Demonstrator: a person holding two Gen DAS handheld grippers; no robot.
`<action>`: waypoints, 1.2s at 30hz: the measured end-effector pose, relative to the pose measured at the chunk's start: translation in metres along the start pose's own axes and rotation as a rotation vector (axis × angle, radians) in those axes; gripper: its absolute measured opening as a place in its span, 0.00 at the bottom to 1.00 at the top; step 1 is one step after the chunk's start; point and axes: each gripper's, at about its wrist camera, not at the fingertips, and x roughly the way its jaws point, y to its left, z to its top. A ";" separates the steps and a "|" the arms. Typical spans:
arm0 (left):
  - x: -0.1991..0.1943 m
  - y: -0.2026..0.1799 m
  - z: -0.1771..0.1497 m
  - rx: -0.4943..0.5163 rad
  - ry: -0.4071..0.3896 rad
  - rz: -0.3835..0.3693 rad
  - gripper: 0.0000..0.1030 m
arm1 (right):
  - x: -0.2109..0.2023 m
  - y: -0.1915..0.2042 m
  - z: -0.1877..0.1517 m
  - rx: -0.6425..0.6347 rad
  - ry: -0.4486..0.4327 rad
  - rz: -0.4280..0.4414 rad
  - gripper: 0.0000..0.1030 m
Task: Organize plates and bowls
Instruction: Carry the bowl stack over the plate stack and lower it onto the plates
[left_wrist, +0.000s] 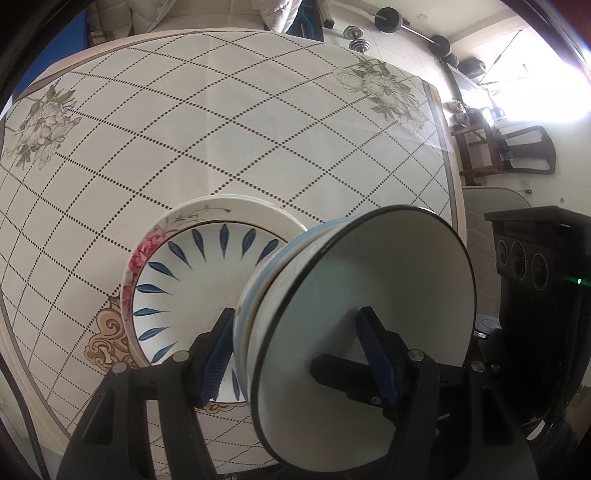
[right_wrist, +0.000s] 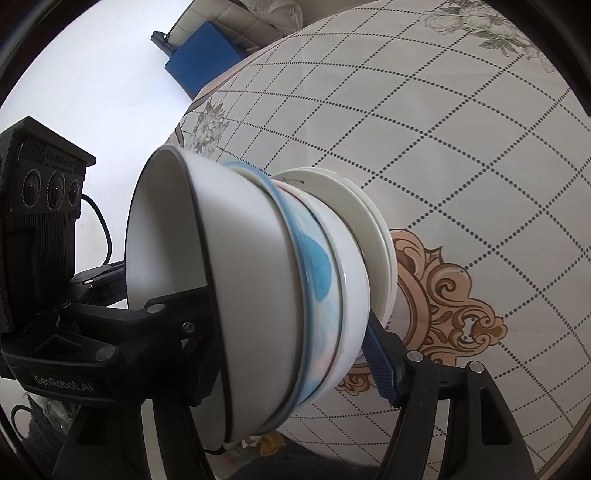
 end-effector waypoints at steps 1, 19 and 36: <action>-0.001 0.007 -0.001 -0.005 0.001 0.000 0.61 | 0.005 0.002 0.001 -0.005 0.006 0.002 0.68; 0.017 0.073 0.008 -0.034 -0.013 -0.029 0.62 | 0.069 0.016 0.025 -0.041 0.029 -0.029 0.68; 0.026 0.087 -0.006 -0.026 -0.016 -0.031 0.62 | 0.105 0.019 0.034 -0.054 0.034 -0.058 0.68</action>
